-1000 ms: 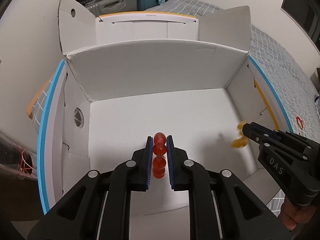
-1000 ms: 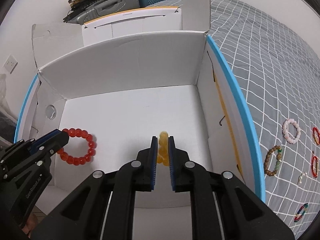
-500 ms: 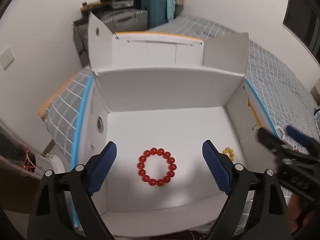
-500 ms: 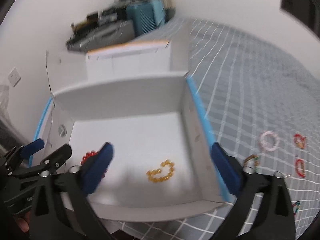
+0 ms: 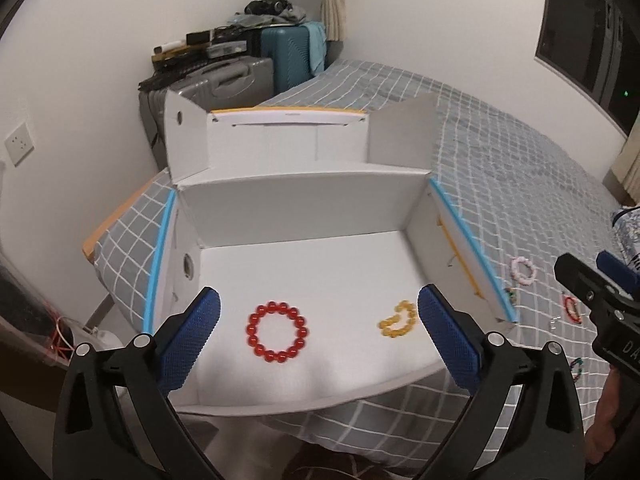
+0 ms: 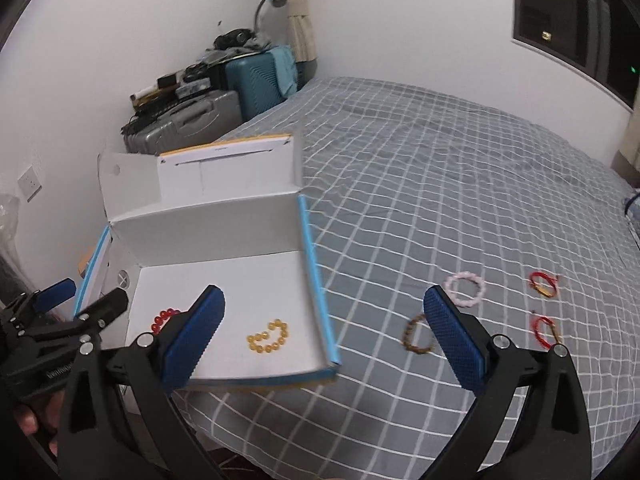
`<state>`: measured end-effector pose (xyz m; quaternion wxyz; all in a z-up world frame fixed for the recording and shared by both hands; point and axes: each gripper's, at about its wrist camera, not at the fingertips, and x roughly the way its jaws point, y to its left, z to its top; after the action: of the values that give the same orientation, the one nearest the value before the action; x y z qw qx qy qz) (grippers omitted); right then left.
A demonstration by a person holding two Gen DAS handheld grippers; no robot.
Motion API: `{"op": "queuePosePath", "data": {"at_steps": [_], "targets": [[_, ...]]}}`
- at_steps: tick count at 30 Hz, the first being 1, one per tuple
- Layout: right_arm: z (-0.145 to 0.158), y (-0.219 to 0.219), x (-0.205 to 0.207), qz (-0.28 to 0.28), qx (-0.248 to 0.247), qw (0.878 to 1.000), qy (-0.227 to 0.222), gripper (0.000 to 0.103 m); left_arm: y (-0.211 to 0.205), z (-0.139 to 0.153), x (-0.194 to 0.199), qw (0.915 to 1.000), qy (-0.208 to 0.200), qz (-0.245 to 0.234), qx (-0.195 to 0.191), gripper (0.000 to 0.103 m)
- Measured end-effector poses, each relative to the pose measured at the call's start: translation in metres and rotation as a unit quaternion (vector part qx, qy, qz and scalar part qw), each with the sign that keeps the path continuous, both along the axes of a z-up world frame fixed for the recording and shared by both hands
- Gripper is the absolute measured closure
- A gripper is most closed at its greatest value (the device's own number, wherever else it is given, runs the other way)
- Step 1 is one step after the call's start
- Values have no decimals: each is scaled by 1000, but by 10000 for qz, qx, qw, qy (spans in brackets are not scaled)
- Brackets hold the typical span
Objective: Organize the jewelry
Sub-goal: 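Move both tools back over the remaining bracelets on the bed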
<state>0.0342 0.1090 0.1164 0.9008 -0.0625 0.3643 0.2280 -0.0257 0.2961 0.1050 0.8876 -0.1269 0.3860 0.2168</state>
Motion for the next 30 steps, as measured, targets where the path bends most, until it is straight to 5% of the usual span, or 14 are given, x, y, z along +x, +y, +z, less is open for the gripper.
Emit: {"op": "queuePosePath", "data": {"at_steps": [11, 30], "targets": [[-9, -110, 4, -709, -105, 9973, 138, 7, -87, 1, 33, 9971, -172, -733, 140, 6], [-64, -263, 34, -1731, -154, 9835, 497, 7, -240, -45, 134, 9798, 86, -1997, 79, 6]]}}
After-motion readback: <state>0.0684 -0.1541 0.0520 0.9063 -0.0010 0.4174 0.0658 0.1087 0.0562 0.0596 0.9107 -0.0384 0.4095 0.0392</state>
